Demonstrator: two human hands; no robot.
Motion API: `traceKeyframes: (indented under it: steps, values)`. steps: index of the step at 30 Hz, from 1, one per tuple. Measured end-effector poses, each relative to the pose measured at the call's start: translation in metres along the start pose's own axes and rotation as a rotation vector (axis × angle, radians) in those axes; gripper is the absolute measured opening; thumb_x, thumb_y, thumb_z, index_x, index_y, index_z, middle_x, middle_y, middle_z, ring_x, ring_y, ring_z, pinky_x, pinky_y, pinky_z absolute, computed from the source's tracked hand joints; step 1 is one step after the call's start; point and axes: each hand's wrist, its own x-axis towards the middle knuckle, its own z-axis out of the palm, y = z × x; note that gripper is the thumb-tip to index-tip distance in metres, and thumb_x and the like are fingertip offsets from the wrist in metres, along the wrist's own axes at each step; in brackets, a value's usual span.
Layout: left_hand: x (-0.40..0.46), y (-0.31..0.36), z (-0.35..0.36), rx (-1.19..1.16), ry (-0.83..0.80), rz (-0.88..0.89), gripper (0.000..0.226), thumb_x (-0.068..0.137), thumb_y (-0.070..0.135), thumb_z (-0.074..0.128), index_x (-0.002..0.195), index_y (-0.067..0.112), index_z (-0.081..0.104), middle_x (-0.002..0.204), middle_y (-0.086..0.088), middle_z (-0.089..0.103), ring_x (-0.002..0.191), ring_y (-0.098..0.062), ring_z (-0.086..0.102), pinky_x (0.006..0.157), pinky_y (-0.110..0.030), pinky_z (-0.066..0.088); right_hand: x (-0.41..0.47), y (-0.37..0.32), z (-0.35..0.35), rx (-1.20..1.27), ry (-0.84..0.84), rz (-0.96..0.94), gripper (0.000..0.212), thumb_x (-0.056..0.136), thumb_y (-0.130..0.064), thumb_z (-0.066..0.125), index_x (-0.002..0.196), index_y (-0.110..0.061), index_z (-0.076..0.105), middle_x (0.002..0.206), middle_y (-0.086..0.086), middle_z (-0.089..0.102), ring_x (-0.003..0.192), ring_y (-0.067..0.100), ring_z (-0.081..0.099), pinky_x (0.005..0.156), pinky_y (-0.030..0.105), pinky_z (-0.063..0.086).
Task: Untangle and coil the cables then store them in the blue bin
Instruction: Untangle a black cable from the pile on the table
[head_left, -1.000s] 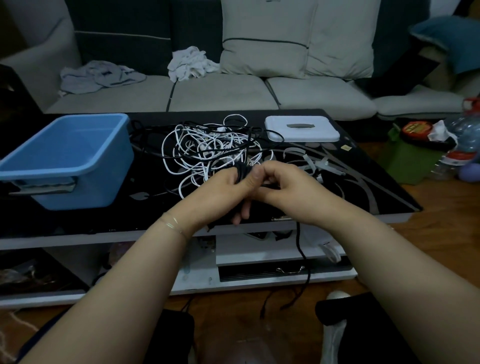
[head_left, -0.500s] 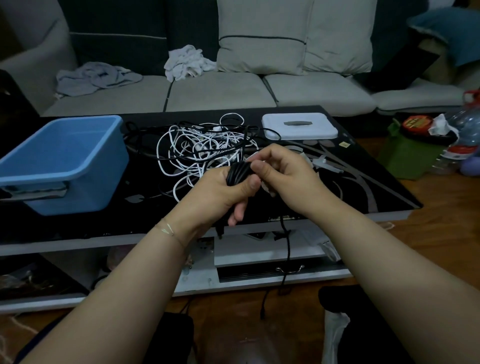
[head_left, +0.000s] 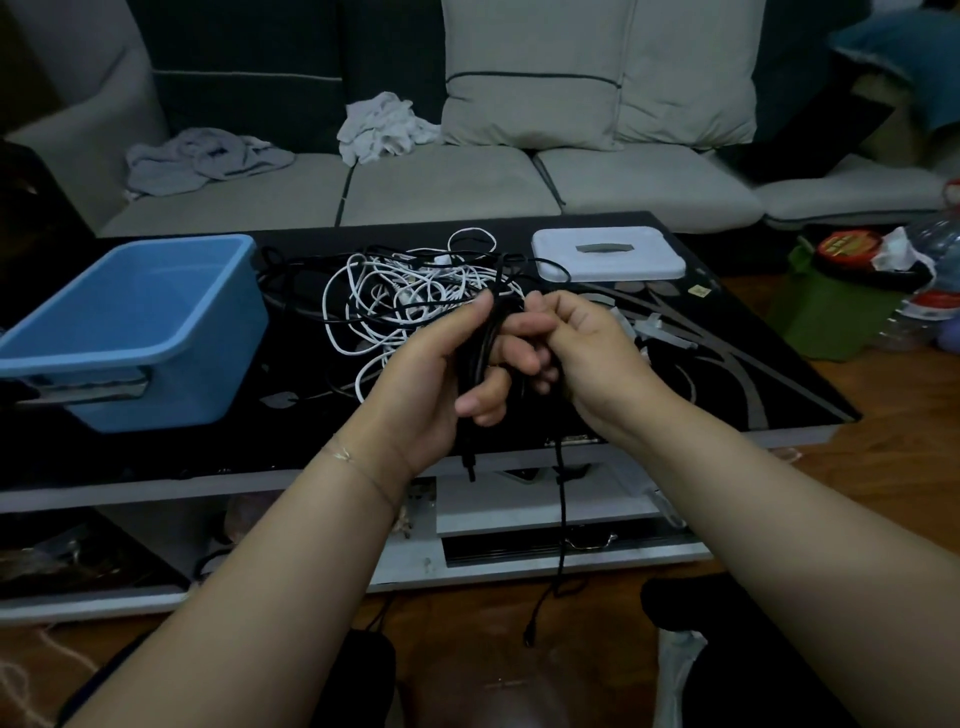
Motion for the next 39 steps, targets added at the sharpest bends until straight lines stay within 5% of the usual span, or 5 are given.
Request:
traceKeyframes:
  steps: [16, 22, 30, 35, 39]
  values:
    - [0.005, 0.002, -0.009, -0.061, 0.27, 0.14, 0.034, 0.101, 0.031, 0.041, 0.109, 0.003, 0.059, 0.046, 0.008, 0.041, 0.056, -0.008, 0.063, 0.052, -0.019, 0.051, -0.019, 0.026, 0.011, -0.966, -0.347, 0.0, 0.031, 0.103, -0.024, 0.034, 0.133, -0.019, 0.041, 0.068, -0.006, 0.047, 0.06, 0.013, 0.045, 0.07, 0.032, 0.045]
    - [0.001, 0.006, -0.01, 0.017, 0.272, 0.197, 0.032, 0.094, 0.01, 0.051, 0.124, 0.0, 0.057, 0.128, -0.004, 0.063, 0.053, -0.002, 0.057, 0.051, -0.014, 0.043, -0.024, 0.021, 0.016, -1.042, -0.448, -0.016, 0.034, 0.099, -0.027, 0.043, 0.129, -0.012, 0.038, 0.088, 0.01, 0.06, 0.088, 0.031, 0.063, 0.08, 0.042, 0.051]
    - [0.008, -0.002, -0.024, 0.491, 0.41, 0.238, 0.034, 0.101, 0.011, 0.045, 0.134, 0.01, 0.036, 0.14, -0.001, 0.049, 0.071, -0.012, 0.072, 0.062, -0.02, 0.054, -0.03, 0.007, 0.013, -1.332, -0.468, -0.206, 0.027, 0.099, -0.039, 0.042, 0.12, -0.025, 0.053, 0.098, 0.007, 0.065, 0.095, 0.03, 0.061, 0.069, 0.035, 0.045]
    - [0.011, -0.016, -0.034, 0.97, 0.358, 0.147, 0.058, 0.091, 0.056, 0.048, 0.124, 0.008, 0.051, 0.127, 0.003, 0.061, 0.112, -0.013, 0.061, 0.099, -0.035, 0.047, -0.035, -0.003, 0.01, -1.32, -0.347, -0.38, 0.033, 0.09, -0.054, 0.051, 0.106, -0.028, 0.064, 0.081, -0.005, 0.064, 0.087, 0.023, 0.062, 0.06, 0.03, 0.039]
    - [0.002, -0.013, -0.021, 0.853, 0.249, -0.018, 0.093, 0.071, 0.087, 0.032, 0.108, 0.008, 0.063, 0.102, -0.007, 0.071, 0.096, -0.022, 0.069, 0.091, -0.045, 0.053, -0.035, -0.009, 0.004, -1.286, -0.217, -0.367, 0.041, 0.077, -0.065, 0.059, 0.1, -0.031, 0.064, 0.063, -0.013, 0.049, 0.078, 0.013, 0.06, 0.057, 0.026, 0.037]
